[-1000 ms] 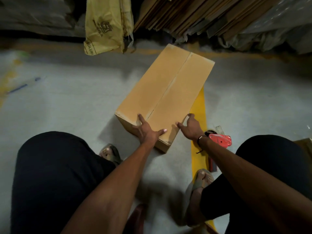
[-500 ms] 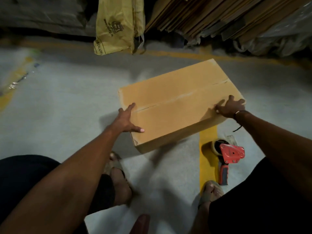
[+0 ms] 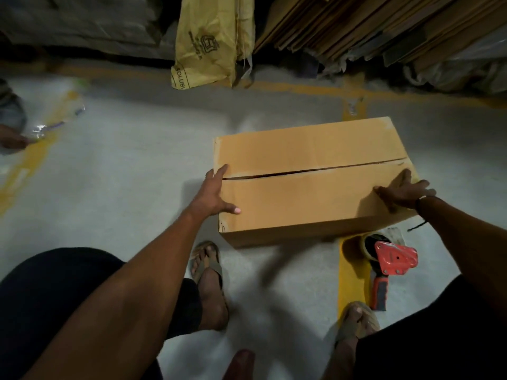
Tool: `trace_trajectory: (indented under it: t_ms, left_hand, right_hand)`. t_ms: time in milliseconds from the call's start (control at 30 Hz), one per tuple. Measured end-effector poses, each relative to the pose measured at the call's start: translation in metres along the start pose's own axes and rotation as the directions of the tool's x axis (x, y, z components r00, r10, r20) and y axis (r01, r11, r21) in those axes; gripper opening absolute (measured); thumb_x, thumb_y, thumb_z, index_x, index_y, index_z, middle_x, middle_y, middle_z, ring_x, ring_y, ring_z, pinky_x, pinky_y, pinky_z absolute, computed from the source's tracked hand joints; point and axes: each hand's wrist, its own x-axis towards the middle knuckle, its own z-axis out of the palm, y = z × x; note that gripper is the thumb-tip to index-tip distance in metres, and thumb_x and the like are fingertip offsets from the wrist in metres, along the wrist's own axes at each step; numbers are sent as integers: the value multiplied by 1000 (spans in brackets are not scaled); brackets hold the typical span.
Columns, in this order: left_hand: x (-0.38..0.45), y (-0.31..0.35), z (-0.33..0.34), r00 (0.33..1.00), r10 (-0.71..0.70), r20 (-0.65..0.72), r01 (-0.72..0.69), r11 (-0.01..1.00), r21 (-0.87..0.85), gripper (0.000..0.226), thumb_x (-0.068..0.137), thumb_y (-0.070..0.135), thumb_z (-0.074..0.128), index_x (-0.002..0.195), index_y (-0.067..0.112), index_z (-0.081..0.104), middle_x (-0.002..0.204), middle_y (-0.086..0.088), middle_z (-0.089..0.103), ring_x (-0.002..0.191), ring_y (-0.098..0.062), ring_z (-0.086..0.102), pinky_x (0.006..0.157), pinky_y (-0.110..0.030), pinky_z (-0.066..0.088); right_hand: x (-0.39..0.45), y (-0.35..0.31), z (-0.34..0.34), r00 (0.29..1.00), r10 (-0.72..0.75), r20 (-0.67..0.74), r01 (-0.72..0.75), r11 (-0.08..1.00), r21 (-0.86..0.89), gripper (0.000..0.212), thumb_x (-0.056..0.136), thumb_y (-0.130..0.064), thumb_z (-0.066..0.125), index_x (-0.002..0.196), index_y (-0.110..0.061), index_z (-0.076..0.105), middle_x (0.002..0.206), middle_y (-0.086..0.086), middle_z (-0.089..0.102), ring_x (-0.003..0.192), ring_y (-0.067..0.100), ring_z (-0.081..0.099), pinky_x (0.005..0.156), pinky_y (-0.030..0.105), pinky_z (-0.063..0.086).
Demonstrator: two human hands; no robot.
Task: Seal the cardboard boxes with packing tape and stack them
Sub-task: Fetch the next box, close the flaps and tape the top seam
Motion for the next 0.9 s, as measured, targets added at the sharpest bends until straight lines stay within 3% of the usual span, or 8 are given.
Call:
trace_trajectory:
  t_ms: [167,333,533,667,733,800,867,900]
  left_hand:
    - [-23,-2,32,972,-72,-223,52,994,-94,112,76,27,92,164,13,24,173,-7,12,158,-28,19,124,-34,20]
    - [-9,-2,23,992,-47,-116,42,998,-43,103,90,30,81,166,16,13,174,-1,-1,157,-31,20,126,-45,24]
    - [17,25,10,997,-80,-22,82,992,99,99,97,25,70,166,11,1,173,-6,-18,160,-33,8,128,-45,20]
    - [11,72,35,971,-119,-206,161,966,200,97,86,22,71,161,-3,14,170,-24,-11,158,-43,-5,128,-53,8]
    - [6,102,60,973,25,-228,31,971,239,89,86,16,66,160,-3,20,170,-26,-4,158,-43,-2,130,-52,6]
    - [1,132,93,964,204,-172,-153,950,271,80,92,17,60,161,2,24,172,-21,2,159,-38,3,130,-50,6]
    - [-6,161,125,938,337,-86,-302,912,276,76,99,31,58,163,8,24,173,-16,4,160,-33,5,130,-47,5]
    - [-9,174,141,917,398,-30,-375,884,279,78,100,39,57,164,11,23,174,-13,4,160,-31,4,130,-46,5]
  right_hand:
    - [-13,6,2,1000,10,9,-10,1000,-3,111,87,-70,63,163,-30,-8,165,22,5,149,52,10,119,56,23]
    - [-12,20,1,998,-17,65,18,1000,-3,110,88,-65,66,163,-28,-6,163,23,10,145,53,18,116,61,31]
    - [-10,41,4,994,-85,66,84,996,15,108,88,-69,63,164,-23,2,161,27,18,142,53,28,114,58,36]
    - [-16,57,8,996,-81,-28,84,887,454,99,88,-74,54,162,-23,15,156,25,40,132,49,48,107,60,46]
    - [-28,75,24,991,60,-123,38,742,669,86,92,-75,42,156,-19,32,149,23,50,129,47,53,106,59,48]
    - [-32,100,52,974,180,-141,-26,699,714,87,91,-79,27,132,-8,56,129,25,62,121,47,58,101,53,49]
    - [-27,129,87,976,215,-40,-132,725,676,90,90,-78,21,114,-3,63,115,26,64,117,48,59,96,45,48]
    - [-28,140,101,970,242,34,-204,725,658,90,93,-75,23,117,1,64,121,28,63,119,49,58,98,49,50]
